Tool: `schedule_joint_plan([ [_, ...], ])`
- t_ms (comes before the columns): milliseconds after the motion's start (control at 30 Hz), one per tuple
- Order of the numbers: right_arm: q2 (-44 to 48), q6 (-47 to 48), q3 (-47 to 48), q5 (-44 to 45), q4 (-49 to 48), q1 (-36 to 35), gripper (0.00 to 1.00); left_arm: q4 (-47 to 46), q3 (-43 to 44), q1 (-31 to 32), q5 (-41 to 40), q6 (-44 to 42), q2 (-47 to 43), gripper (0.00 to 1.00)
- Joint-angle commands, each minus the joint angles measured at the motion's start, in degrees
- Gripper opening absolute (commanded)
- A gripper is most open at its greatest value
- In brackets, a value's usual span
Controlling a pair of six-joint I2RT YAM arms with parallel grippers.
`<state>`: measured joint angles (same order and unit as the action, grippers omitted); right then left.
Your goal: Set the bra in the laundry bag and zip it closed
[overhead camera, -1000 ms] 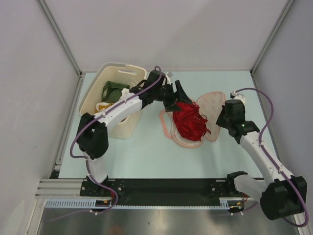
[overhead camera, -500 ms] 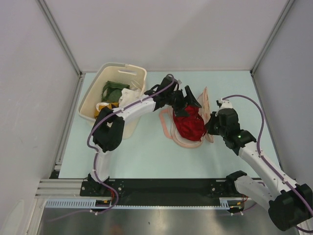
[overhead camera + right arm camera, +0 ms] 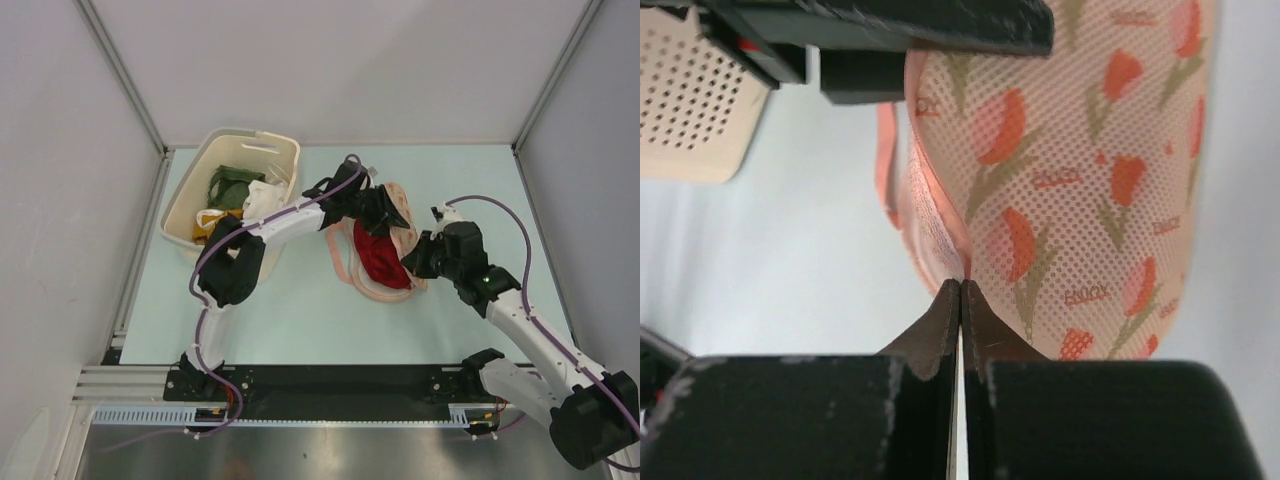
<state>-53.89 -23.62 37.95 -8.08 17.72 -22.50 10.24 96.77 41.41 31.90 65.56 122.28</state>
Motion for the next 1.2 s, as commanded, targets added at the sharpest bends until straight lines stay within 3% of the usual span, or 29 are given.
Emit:
schedule_joint_plan([
  [0, -2.1, -0.8, 0.6, -7.0, -3.7, -0.7, 0.0, 2.6, -0.5, -0.9, -1.7, -6.9, -3.4, 0.39],
  [100, -5.3, -1.8, 1.0, -11.0, -4.9, -1.1, 0.0, 7.9, -3.0, -1.8, -2.6, -12.4, -6.2, 0.29],
  [300, -15.4, -2.3, 4.7, -16.2, -3.5, -3.2, 0.09, 15.6, -6.1, -3.2, -6.2, -22.2, -8.6, 0.16],
  [600, -23.8, -4.2, 7.7, -18.5, -4.7, -5.6, 0.12, 23.1, -3.8, -5.0, -10.6, -30.2, -5.5, 0.29],
  [800, -26.7, -3.4, 11.2, -21.8, -2.0, -4.9, 0.37, 24.0, -4.4, -6.5, -13.0, -31.8, -5.8, 0.32],
  [900, -26.4, -2.7, 14.0, -21.8, 2.1, -2.1, 0.5, 24.6, -4.0, -7.4, -12.3, -33.5, -5.7, 0.39],
  [1033, -24.1, -4.0, 15.6, -20.5, 6.4, 5.6, 0.68, 23.7, -6.1, -8.0, -10.1, -34.6, -7.8, 0.69],
  [1067, -24.0, -4.1, 15.8, -19.8, 7.0, 7.3, 0.75, 22.2, -6.4, -8.0, -8.8, -34.6, -8.7, 0.72],
  [1167, -24.9, -3.5, 17.2, -18.5, 9.2, 12.5, 0.8, 19.5, -6.2, -8.1, -7.2, -35.3, -8.7, 0.78],
])
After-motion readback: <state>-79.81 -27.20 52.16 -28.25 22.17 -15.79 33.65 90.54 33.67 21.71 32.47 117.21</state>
